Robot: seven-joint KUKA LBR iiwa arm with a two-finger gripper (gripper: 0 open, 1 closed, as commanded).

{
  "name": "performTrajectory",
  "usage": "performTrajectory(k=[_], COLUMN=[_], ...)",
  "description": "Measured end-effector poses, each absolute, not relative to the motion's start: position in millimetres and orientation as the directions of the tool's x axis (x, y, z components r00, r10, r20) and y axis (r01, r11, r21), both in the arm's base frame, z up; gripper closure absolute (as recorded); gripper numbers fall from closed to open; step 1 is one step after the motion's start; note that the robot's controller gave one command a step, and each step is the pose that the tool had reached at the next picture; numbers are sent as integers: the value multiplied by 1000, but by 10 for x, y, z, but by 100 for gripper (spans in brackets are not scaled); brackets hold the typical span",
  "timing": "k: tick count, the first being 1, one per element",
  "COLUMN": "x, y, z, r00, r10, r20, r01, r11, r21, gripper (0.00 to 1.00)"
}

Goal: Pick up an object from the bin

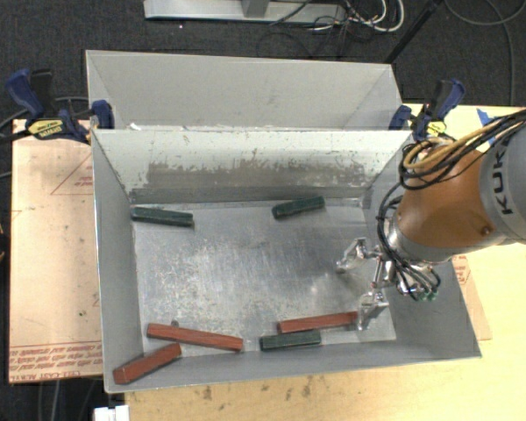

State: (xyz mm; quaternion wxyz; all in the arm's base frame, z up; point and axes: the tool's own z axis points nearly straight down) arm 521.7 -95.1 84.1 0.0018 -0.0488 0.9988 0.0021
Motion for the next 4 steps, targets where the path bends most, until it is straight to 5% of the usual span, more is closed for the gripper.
performTrajectory(k=[1, 2, 3, 4], x=[5310, 5000, 5000, 4937], y=[-984, -606, -606, -517], z=[840, 786, 786, 2000], r00=[-929, -968, -968, -967], r10=[-371, -252, -252, -256], r20=[-2, -19, -19, -2], r01=[-371, -251, -251, -256], r11=[929, 968, 968, 967], r21=[3, -9, -9, 0], gripper=[0, 100, 100, 100])
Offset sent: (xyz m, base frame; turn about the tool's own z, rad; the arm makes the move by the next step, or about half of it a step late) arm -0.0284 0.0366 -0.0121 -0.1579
